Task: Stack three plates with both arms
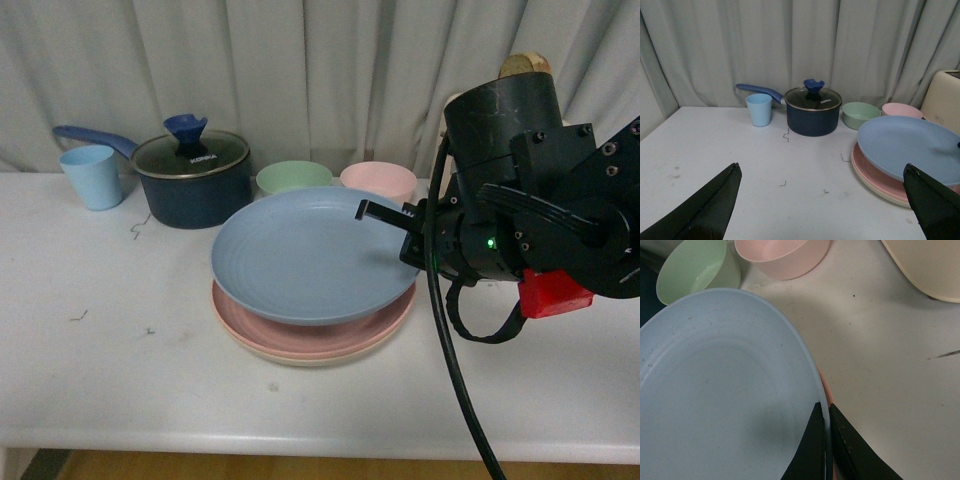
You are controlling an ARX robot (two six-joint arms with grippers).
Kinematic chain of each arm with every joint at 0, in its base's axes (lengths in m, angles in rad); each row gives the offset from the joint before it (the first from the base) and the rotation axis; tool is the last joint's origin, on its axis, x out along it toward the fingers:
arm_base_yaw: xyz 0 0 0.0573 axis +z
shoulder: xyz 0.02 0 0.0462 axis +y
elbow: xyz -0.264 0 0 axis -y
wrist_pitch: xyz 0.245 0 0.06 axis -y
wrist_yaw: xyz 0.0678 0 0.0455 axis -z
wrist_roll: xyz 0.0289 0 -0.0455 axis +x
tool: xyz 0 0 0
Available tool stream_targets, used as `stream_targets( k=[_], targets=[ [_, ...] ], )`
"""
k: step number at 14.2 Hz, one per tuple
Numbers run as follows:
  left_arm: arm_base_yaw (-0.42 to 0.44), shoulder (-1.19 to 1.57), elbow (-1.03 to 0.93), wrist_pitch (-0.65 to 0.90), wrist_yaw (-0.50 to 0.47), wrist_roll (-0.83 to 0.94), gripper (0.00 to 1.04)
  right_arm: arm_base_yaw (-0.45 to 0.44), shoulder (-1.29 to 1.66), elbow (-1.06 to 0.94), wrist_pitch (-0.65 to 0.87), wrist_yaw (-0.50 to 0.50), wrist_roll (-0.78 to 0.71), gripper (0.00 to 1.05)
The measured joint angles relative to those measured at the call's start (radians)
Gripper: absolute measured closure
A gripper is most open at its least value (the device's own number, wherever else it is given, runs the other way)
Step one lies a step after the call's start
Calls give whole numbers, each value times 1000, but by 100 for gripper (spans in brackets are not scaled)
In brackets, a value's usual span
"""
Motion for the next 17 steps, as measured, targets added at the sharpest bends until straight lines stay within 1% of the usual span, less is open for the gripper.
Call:
stream_targets(
  k=[1, 2, 4, 6, 8, 9, 10, 11, 12, 13, 14, 15, 17],
  targets=[
    [0, 0, 0, 0, 0, 0, 7, 2, 6, 5, -20, -6, 0, 102],
    [0, 0, 0, 0, 0, 0, 7, 0, 6, 4, -35, -27, 0, 92],
    [0, 0, 0, 0, 0, 0, 7, -8, -81, -66, -15, -32, 3, 50],
    [0, 0, 0, 0, 0, 0, 7, -22, -196, -114, -2, -82, 3, 26],
    [0, 0, 0, 0, 0, 0, 7, -57, -306, -169, 96, -161, -48, 4],
    [0, 0, 0, 0, 0, 0, 7, -100, -343, -167, 157, -191, -111, 7],
    [0, 0, 0, 0, 0, 0, 7, -166, -354, -134, 211, -215, -218, 6],
    [0, 0, 0, 0, 0, 0, 7, -228, -349, -102, 272, -192, -316, 9],
    [0, 0, 0, 0, 0, 0, 7, -283, -366, -131, 386, -111, -426, 22],
    [0, 0, 0, 0, 0, 0, 7, -330, -423, -211, 414, -110, -497, 35],
    [0, 0, 0, 0, 0, 0, 7, -349, -475, -285, 454, -110, -529, 47],
    [0, 0, 0, 0, 1, 0, 7, -357, -528, -364, 500, -145, -550, 60],
    [0, 0, 0, 0, 0, 0, 7, -360, -633, -557, 558, -156, -567, 87]
  ],
)
